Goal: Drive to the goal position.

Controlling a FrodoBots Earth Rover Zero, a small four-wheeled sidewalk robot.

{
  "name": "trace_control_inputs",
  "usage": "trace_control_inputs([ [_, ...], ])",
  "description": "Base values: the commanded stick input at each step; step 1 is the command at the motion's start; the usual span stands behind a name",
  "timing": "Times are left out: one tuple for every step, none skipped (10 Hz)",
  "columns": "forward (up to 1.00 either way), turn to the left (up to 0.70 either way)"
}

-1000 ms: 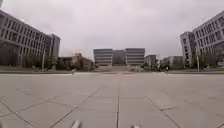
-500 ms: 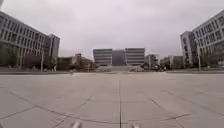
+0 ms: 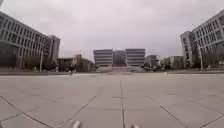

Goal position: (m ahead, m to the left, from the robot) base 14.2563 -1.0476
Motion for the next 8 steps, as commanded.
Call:
trace_control_inputs([
  [0.7, -0.02],
  [0.7, -0.02],
  [0.7, -0.02],
  [0.7, -0.02],
  [0.7, -0.02],
  [0.7, -0.02],
  [0.7, -0.02],
  [0.7, -0.02],
])
